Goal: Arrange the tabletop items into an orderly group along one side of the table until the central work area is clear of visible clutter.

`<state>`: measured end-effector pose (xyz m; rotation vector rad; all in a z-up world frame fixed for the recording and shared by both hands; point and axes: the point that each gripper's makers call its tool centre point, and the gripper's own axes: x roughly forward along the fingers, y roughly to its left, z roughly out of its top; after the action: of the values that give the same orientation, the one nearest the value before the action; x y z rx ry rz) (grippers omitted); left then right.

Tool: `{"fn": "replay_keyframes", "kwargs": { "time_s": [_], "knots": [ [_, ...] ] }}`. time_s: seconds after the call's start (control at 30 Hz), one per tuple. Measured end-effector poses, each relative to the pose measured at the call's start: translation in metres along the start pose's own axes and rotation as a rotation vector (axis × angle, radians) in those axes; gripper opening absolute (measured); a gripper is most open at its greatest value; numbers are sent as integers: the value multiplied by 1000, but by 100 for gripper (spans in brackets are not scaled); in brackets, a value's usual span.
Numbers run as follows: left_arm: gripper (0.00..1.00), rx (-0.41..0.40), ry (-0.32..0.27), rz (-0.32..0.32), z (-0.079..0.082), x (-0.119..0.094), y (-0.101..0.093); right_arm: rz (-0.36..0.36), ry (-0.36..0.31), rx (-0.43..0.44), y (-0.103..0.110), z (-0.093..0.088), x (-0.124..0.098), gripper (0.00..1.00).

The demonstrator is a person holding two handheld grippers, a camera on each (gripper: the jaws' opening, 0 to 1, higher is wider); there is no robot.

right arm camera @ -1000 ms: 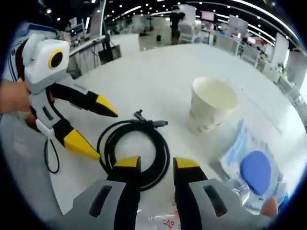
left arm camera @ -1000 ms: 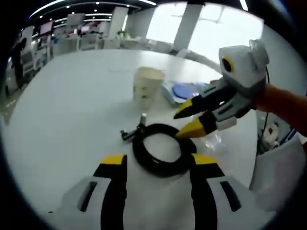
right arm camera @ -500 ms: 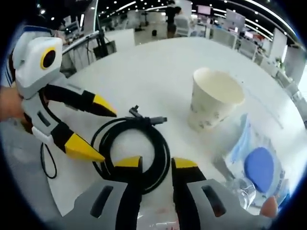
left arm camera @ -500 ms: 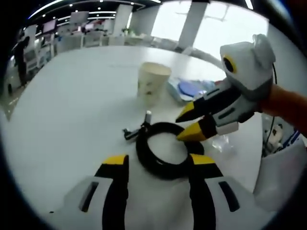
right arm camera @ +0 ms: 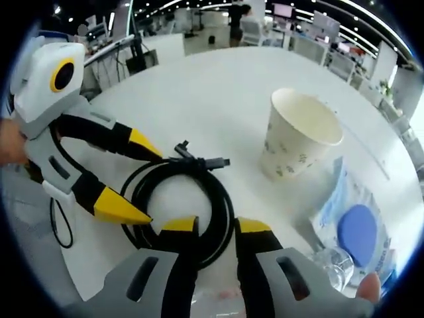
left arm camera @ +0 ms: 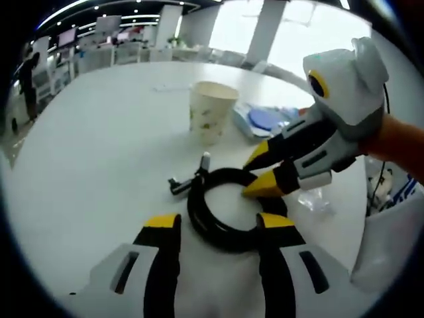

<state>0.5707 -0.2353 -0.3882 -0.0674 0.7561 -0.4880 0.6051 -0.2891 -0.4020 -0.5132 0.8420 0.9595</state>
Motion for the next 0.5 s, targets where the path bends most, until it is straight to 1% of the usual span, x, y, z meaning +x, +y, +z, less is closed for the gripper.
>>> {"fn": "replay_keyframes", "kwargs": {
  "time_s": [0.2, 0.33, 0.43, 0.5],
  "knots": [
    [42, 6, -3, 5, 0, 2, 0, -16, 2, 0, -2, 0, 0, 19],
    [37, 36, 11, 36, 0, 4, 3, -26, 6, -7, -2, 0, 0, 19],
    [37, 55, 13, 43, -1, 4, 3, -29, 9, -8, -2, 0, 0, 19],
    [36, 83, 14, 50, -2, 4, 3, -32, 10, -9, -1, 0, 0, 18]
  ]
}}
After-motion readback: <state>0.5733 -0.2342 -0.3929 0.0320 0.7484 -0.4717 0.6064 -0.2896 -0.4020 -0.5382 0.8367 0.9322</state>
